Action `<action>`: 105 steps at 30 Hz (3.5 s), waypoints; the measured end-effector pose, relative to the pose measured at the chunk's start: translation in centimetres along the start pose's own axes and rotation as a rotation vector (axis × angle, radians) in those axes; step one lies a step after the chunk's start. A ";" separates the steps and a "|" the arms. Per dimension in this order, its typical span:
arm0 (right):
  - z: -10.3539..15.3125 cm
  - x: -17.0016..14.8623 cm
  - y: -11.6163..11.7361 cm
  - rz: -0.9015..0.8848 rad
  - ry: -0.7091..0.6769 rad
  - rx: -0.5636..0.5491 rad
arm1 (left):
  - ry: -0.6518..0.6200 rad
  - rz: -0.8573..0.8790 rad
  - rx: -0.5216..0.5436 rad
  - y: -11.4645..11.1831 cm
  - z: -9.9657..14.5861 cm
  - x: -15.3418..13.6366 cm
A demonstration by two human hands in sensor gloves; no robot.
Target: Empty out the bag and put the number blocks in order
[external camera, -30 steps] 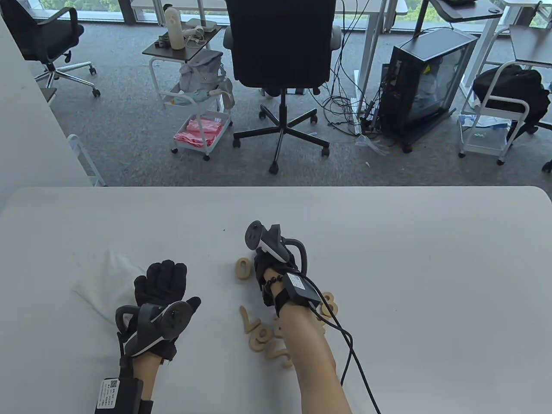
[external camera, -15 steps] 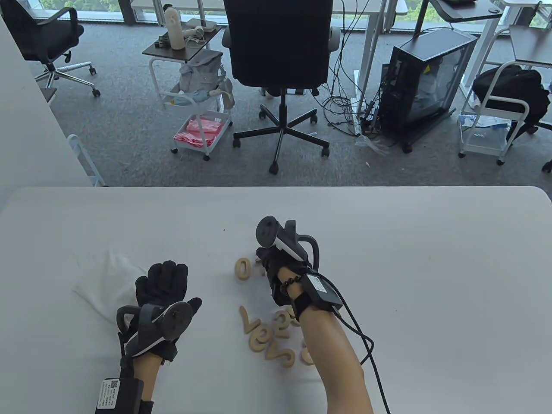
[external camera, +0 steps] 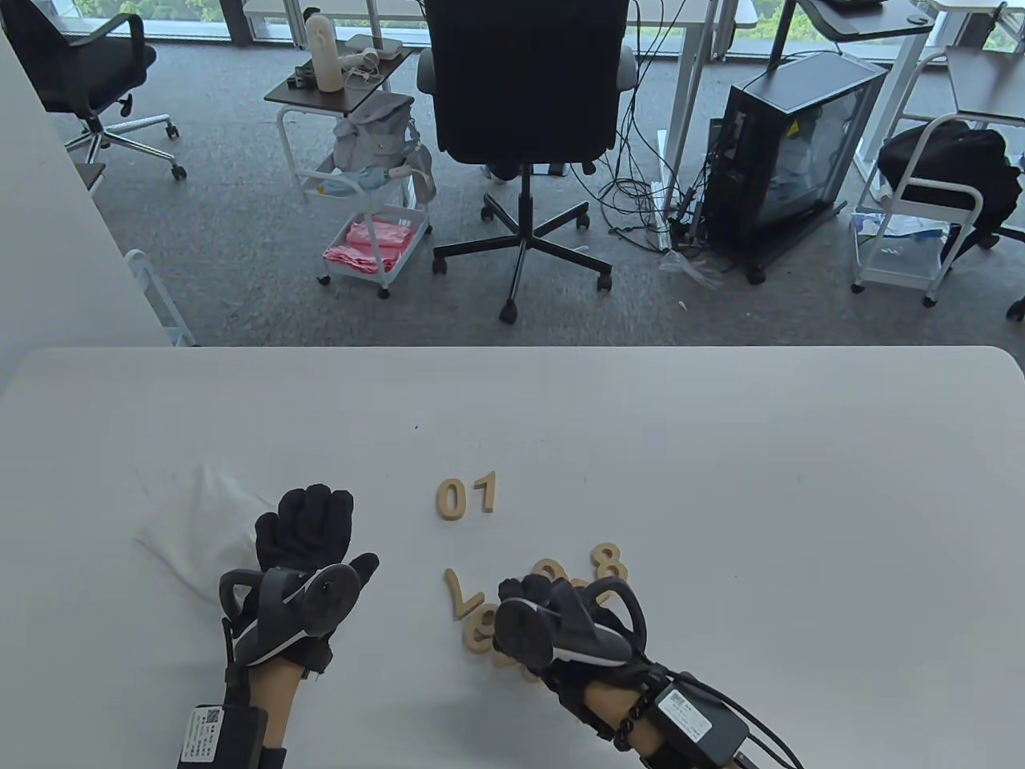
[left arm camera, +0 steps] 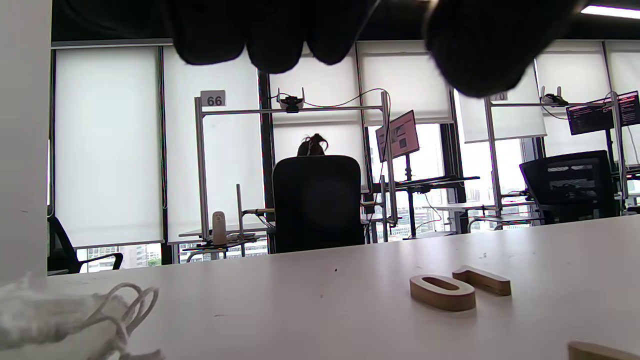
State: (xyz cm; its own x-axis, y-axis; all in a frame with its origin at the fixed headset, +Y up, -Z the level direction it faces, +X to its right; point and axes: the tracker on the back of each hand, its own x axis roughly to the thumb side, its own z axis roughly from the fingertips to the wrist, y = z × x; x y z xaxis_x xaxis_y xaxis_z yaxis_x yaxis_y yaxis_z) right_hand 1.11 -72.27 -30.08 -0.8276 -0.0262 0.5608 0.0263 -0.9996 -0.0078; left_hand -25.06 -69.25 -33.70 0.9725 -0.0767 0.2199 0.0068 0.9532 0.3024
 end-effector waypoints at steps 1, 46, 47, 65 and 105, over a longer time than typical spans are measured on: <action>0.3 0.9 0.7 0.035 -0.027 0.008 | -0.002 0.000 0.001 0.0 0.0 0.1; 0.3 2.8 5.0 0.189 -0.007 0.008 | -0.035 0.007 -0.015 -0.3 0.0 1.1; 0.3 2.6 4.9 0.173 -0.002 0.008 | -0.035 0.008 -0.015 -0.3 0.0 1.1; 2.0 -6.2 0.1 -0.578 0.261 -0.281 | -0.032 0.011 -0.005 -0.1 0.0 0.9; 2.6 -16.3 0.3 -1.193 0.446 -0.355 | -0.017 0.022 0.036 0.2 0.1 0.3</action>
State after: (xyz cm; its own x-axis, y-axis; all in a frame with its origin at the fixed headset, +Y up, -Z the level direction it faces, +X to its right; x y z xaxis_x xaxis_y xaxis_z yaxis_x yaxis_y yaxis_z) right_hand 16.10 -72.13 -37.05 -0.3542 0.9334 0.0568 -0.9331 -0.3568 0.0440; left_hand -24.75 -69.10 -33.46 0.9683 -0.0610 0.2421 -0.0232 0.9435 0.3305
